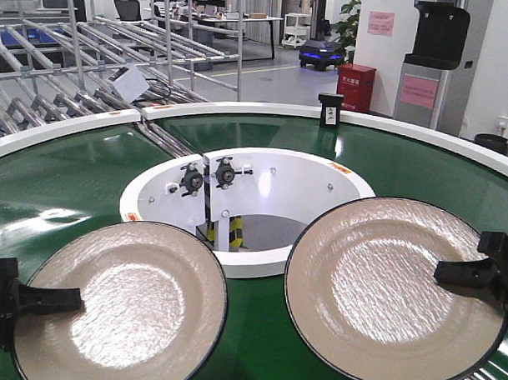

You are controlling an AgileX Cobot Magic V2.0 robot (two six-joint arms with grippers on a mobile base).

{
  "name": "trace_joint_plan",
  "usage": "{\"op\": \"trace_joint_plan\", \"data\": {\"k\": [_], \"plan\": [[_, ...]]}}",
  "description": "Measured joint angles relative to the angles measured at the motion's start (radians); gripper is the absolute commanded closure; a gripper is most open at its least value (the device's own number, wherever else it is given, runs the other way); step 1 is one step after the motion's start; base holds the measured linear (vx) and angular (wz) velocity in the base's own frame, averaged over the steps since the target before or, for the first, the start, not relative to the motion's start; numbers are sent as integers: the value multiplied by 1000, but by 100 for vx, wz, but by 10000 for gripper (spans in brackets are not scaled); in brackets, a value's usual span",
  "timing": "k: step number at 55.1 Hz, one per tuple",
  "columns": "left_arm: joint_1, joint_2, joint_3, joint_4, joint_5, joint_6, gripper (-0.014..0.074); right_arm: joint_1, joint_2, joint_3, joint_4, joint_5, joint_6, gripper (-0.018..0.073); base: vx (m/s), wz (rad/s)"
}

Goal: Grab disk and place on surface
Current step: 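Lift both plates upright off the conveyor with both grippers, then hold both plates while the base turns away from the conveyor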

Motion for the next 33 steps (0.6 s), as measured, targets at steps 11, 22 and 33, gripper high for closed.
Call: {"op": "trace_joint_plan", "data": {"k": [11, 22, 33], "plan": [[-6, 0, 0, 2, -1, -3, 603, -1, 0, 5, -17, -14, 0, 568, 0, 0], [-7, 0, 0, 2, -1, -5, 603, -1, 0, 5, -17, -14, 0, 568, 0, 0], [-7, 0, 0, 2, -1, -5, 603, -1, 0, 5, -17, -14, 0, 568, 0, 0]]}}
